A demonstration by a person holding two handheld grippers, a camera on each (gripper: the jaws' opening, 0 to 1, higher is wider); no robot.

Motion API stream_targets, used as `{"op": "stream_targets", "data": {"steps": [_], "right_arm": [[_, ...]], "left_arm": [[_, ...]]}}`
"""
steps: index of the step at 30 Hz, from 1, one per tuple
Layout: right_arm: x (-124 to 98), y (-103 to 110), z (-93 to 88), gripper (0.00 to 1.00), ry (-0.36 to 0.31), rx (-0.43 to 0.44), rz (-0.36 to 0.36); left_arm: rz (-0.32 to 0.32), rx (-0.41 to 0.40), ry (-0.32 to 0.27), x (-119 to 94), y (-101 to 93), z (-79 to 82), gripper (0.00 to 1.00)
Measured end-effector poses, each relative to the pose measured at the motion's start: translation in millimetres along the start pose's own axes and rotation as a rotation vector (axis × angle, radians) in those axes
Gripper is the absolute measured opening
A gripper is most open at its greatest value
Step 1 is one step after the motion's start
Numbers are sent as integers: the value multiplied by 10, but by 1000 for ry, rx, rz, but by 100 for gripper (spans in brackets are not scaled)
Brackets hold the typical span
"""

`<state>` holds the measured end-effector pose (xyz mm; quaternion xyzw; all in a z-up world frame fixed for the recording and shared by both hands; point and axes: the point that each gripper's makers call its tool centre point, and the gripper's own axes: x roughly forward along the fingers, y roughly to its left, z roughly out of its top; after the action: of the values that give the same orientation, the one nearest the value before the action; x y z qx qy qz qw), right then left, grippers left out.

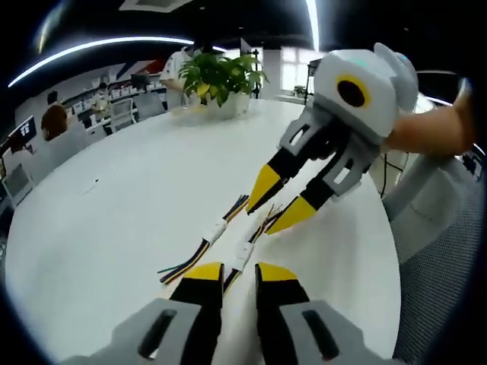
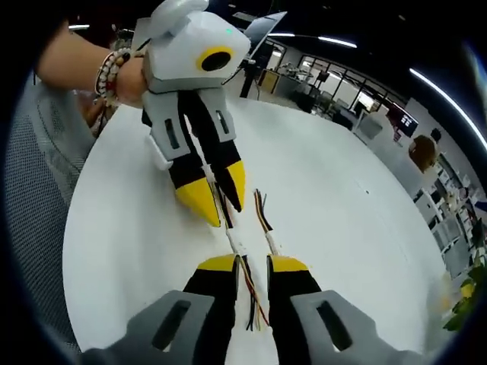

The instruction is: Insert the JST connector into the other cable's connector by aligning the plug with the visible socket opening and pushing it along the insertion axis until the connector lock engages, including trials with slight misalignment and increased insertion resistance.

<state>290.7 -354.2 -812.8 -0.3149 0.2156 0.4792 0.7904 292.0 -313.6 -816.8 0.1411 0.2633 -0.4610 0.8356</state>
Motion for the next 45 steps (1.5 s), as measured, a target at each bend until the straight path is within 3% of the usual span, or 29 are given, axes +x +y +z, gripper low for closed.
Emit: {"op": "stream_targets", "data": {"steps": [5,7,10,18,22,25,31,34,35,38,42,45], "right_arm": [[-122,-127,68,16,-37,66,-46],[-162,-166,104,18,-58,103,-59],[-234,-200,171,23,-103,182,-66],[-474,-335,232,27,-175,280,-122],[-605,-403,268,30,-214,347,-159],[-696,-417,254,30,-221,355,-183],[-864,-394,240,33,-243,405,-201],[-949,-386,176,35,-231,439,-237],[-988,-377,142,36,-211,441,-257],[-1101,-330,168,42,-236,470,-266],[-1285,-176,189,43,-267,525,-253],[-1425,-57,180,45,-279,556,-264]], "left_arm": [[33,-35,1,-95,25,1,22],[65,-93,-28,-155,56,58,29],[38,-204,-104,-251,1,195,43],[81,-235,-157,-495,30,283,58],[126,-305,-193,-644,73,327,70],[167,-325,-218,-782,115,345,73],[187,-363,-260,-1064,41,412,78],[191,-365,-257,-1206,-53,404,80],[210,-359,-260,-1278,-62,396,80],[328,-294,-292,-1596,-34,387,81],[420,-227,-234,-1868,-67,218,85],[427,-245,-250,-2028,-155,143,92]]}}
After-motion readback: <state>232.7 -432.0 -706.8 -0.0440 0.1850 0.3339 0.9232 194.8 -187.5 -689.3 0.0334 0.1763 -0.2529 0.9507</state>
